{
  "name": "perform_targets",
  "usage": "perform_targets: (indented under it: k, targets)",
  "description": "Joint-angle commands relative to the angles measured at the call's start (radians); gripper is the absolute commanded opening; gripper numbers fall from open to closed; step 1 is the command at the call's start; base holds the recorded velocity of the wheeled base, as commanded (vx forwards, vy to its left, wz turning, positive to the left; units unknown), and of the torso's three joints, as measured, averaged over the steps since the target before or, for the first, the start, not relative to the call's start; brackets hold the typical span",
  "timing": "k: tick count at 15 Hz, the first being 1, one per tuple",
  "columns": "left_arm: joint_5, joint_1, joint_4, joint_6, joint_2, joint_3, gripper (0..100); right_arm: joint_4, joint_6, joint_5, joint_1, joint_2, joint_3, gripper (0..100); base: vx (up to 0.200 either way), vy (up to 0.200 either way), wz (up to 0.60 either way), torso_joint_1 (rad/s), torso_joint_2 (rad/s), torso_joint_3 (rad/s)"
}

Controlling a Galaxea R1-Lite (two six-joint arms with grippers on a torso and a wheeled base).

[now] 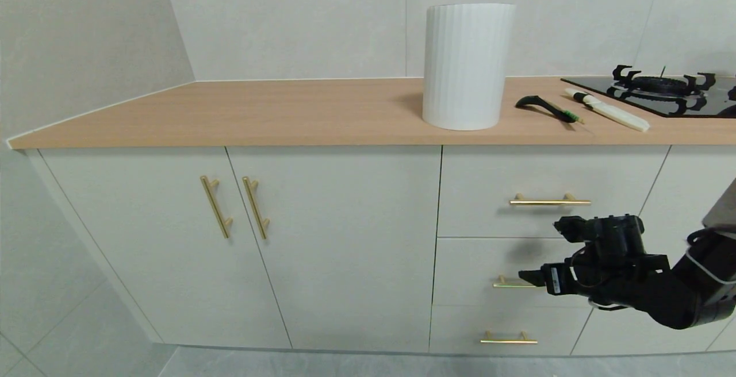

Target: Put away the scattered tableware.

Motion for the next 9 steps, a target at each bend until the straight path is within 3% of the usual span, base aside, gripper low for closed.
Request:
perform_targets:
  k: [1, 4, 7, 9]
  targets:
    - [0.0, 0.0, 0.0, 0.0, 0.0, 0.0, 100, -0.007, -0.001, -0.016, 0.001, 0.1, -0.011, 100, 0.0, 0.0, 0.0, 0.0, 0.0, 0.0]
    - [0.0, 0.0, 0.0, 0.0, 0.0, 0.0, 100, -0.062, 0.004, -0.062, -0.002, 0.189, -0.008, 100, 0.0, 0.0, 0.0, 0.0, 0.0, 0.0]
    - [0.0, 0.0, 0.0, 0.0, 0.0, 0.0, 100, -0.274, 0.008, -0.132, 0.0, 0.277, -0.003, 100, 0.0, 0.0, 0.0, 0.0, 0.0, 0.0]
    - [0.0, 0.0, 0.0, 0.0, 0.0, 0.0, 100, -0.303, 0.005, -0.143, 0.0, 0.296, -0.009, 100, 0.0, 0.0, 0.0, 0.0, 0.0, 0.0]
